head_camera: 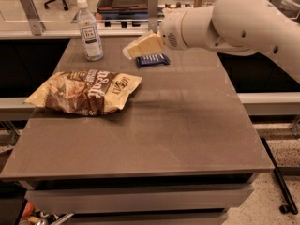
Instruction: Pick blue plastic bottle
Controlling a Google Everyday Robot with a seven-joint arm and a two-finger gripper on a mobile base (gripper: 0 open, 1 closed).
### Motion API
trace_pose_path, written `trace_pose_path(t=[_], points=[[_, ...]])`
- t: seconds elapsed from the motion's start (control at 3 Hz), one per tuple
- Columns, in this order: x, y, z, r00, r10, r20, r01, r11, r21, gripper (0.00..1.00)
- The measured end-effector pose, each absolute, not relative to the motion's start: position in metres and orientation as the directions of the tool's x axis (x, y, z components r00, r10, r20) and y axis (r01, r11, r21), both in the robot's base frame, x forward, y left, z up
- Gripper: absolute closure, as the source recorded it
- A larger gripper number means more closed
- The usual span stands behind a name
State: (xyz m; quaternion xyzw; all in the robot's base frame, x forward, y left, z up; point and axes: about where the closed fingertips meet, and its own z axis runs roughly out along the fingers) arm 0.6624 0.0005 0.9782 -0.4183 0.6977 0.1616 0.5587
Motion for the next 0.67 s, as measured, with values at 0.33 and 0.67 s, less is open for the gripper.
trace_pose_path(t=[0.33,0.67], points=[[0.693,0.031,0.968,-0.026,-0.359,-0.933,-0.764,0.608,-0.213,0.0],[0.717,0.072,0.952,-0.026,-0.32,-0.947,-0.788,0.589,-0.178,0.0]])
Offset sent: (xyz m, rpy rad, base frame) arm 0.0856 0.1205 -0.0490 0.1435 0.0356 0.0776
